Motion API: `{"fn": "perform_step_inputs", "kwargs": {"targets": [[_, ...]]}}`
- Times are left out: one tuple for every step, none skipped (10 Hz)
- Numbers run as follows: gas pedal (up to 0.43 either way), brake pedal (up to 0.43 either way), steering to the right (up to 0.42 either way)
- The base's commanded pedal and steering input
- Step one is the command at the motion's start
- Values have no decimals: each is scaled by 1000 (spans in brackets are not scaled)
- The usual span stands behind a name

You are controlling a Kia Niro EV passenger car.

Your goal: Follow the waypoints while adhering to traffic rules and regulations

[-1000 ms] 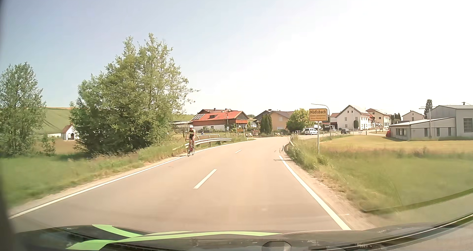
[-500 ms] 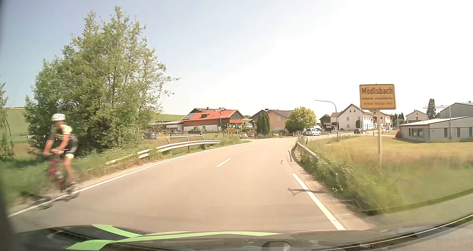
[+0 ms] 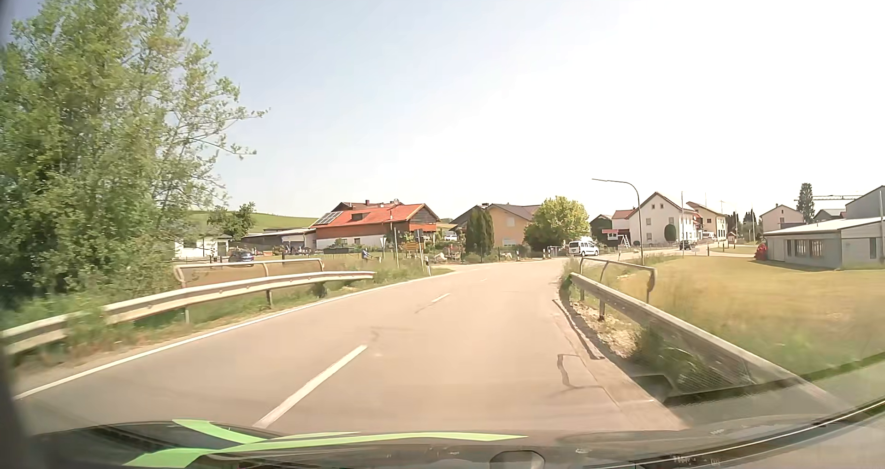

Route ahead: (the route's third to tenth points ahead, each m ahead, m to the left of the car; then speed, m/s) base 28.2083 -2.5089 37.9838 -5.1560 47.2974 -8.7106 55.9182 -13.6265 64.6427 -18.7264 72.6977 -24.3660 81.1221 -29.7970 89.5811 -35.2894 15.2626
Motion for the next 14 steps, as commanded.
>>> {"fn": "perform_step_inputs", "kwargs": {"targets": [[0,140,24],[0,140,24],[0,140,24],[0,140,25],[0,140,30],[0,140,35],[0,140,38],[0,140,38],[0,146,38],[0,152,38],[0,152,38],[0,152,38],[0,152,39],[0,152,39]]}}
